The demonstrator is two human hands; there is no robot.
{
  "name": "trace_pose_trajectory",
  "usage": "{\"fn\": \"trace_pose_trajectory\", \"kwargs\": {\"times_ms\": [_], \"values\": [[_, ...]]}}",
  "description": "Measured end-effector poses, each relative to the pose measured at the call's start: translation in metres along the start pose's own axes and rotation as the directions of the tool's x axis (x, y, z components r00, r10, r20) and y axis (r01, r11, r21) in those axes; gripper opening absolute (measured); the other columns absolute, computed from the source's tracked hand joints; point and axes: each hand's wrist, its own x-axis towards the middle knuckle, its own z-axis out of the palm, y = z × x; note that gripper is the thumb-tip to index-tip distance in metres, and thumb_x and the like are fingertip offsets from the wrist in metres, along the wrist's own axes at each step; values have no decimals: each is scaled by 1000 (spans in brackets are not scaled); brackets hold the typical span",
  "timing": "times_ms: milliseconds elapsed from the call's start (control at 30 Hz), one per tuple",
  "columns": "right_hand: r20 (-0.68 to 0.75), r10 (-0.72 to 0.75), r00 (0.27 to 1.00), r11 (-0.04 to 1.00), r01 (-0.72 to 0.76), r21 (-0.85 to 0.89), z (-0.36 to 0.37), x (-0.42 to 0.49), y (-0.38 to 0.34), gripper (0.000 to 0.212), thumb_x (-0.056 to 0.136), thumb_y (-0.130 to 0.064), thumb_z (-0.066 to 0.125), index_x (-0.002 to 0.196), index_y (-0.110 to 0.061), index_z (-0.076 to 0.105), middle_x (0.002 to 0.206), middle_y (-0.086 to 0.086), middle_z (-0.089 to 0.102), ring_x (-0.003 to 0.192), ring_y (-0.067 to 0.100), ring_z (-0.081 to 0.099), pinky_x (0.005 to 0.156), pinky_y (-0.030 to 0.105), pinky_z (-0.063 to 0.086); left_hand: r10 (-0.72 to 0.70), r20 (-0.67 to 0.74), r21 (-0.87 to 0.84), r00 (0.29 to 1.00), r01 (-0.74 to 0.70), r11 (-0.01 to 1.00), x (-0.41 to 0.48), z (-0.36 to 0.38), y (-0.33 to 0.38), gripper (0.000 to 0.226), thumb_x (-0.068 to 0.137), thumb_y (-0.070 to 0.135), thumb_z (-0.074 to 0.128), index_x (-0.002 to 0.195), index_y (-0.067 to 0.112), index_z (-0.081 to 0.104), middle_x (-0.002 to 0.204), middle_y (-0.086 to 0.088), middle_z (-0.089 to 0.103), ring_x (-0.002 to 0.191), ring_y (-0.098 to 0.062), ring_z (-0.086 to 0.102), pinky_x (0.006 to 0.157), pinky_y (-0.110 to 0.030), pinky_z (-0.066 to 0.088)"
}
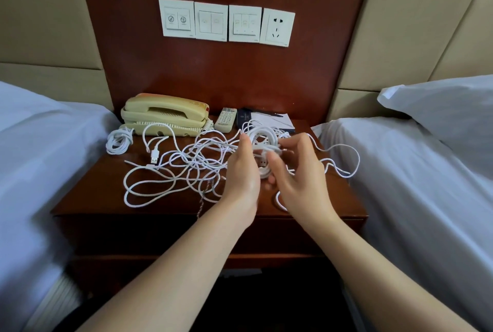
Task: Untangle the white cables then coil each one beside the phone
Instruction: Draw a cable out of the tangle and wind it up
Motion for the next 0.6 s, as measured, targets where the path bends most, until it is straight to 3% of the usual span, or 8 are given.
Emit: {"fn": "trace_pose_trajectory", "kwargs": {"times_ms": [133,200,267,433,500,600], "values": [[-28,-56,998,979,49,-196,6,-4,3,21,92,-14,59,87,-29,44,61,-11,59,53,6,58,56,24,47,-27,-55,-17,998,27,1000,-1,-1,-3,51,99,51,27,100,12,60,53,1,55,37,-13,44,40,-22,32],[-56,-196,979,910,160,-383,10,-4,6,6,90,-14,58,92,-18,53,77,-7,62,68,11,54,65,23,38,-62,-91,-33,994,59,998,-3,-3,-3,47,99,51,28,96,16,59,62,-1,56,44,-15,47,43,-24,34],[-68,-339,938,833,266,-486,13,-3,9,5,83,-5,61,87,-6,58,78,3,65,73,9,47,69,21,32,-107,-114,-81,988,98,992,-5,-5,-1,44,99,51,29,89,19,58,67,-3,57,51,-17,50,47,-26,35],[-56,-474,878,783,392,-482,19,1,11,8,77,7,62,79,0,61,70,10,65,78,17,45,72,32,41,-164,-109,-182,980,143,973,-7,-9,6,48,99,50,30,82,16,57,62,-4,56,48,-16,48,47,-24,36],[-56,-429,902,821,363,-441,20,1,11,6,81,0,60,83,-6,60,70,7,66,75,17,48,70,30,44,-153,-101,-156,983,136,978,-7,-10,8,48,99,50,29,80,15,56,54,-2,54,39,-13,46,44,-22,35],[-3,-234,972,950,228,-212,17,6,6,17,89,-13,55,91,-30,51,72,-9,61,60,11,57,60,34,51,-80,-101,-62,992,74,995,-5,-12,12,49,99,50,30,76,15,57,43,0,55,36,-14,45,46,-24,37]]}}
